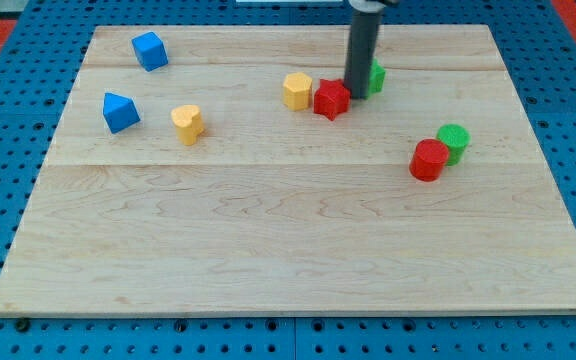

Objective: Place the green star towards top center

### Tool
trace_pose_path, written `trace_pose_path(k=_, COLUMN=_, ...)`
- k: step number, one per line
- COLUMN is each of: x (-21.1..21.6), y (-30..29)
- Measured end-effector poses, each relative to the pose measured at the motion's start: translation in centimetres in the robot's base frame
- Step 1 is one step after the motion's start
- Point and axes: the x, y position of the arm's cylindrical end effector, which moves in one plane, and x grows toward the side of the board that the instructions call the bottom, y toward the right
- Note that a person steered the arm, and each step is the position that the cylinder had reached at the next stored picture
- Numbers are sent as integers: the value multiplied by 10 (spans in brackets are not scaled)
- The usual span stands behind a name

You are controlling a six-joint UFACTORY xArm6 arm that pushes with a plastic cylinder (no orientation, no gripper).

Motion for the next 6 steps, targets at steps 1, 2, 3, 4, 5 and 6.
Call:
trace_pose_path(k=1, x=-8, y=-6)
trace_pose_path(k=2, x=47, y=35)
trace_pose_path(k=3, x=14, y=55)
trace_pose_path(k=4, x=-15, y=51)
trace_pose_path(k=5, x=-44, y=27)
trace_pose_path(k=6, x=-65, y=-22)
